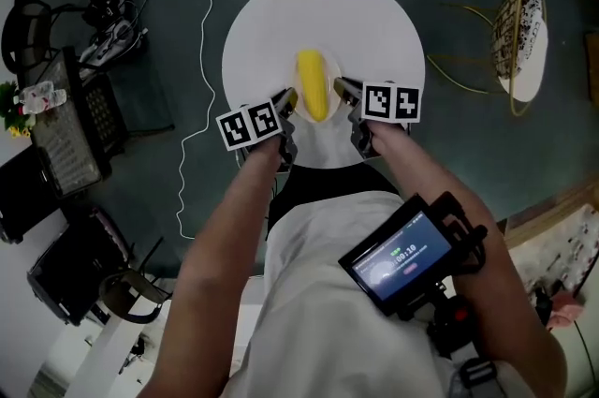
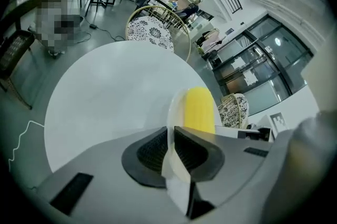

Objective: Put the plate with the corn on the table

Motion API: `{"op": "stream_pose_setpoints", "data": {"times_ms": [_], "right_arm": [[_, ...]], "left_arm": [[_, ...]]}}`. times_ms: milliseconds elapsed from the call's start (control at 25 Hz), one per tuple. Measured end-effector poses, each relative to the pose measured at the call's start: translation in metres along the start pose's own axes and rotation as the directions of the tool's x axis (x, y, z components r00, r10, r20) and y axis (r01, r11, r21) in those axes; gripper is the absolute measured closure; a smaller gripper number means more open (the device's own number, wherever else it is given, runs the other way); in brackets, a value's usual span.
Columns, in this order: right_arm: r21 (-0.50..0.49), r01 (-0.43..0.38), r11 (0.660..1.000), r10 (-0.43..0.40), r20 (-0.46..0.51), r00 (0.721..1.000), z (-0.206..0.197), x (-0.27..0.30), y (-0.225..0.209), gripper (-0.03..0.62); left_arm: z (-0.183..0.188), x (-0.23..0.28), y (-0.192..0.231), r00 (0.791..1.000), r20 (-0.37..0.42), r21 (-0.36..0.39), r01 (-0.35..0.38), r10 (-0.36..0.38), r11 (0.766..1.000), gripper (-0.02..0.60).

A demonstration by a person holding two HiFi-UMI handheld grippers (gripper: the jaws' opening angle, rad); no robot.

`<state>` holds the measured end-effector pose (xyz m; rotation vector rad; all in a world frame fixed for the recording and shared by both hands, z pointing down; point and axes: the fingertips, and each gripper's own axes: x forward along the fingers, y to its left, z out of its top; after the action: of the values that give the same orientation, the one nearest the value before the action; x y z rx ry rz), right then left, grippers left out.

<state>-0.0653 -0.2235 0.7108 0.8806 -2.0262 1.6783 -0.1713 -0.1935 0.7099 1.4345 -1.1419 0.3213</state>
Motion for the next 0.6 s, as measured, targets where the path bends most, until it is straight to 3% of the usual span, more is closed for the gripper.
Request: {"op": "stream_pose_setpoints", "data": {"times_ms": [440, 600], "right_arm": [[-0.035, 0.083, 0.996, -0.082, 0.017, 0.996, 0.01, -0.002, -0.015, 0.563], [-0.066, 0.131, 0.989, -0.131, 0.009, 0.991, 0.004, 0.017, -0.012, 0.563]], "left_arm": [[0.007, 0.02, -0.01, 0.997, -0.028, 0.104, -0.071, 0.074, 0.992, 0.54], [0.012, 0.019, 0.008, 0.994, -0.037, 0.144, -0.097, 0.103, 0.985, 0.54]]}}
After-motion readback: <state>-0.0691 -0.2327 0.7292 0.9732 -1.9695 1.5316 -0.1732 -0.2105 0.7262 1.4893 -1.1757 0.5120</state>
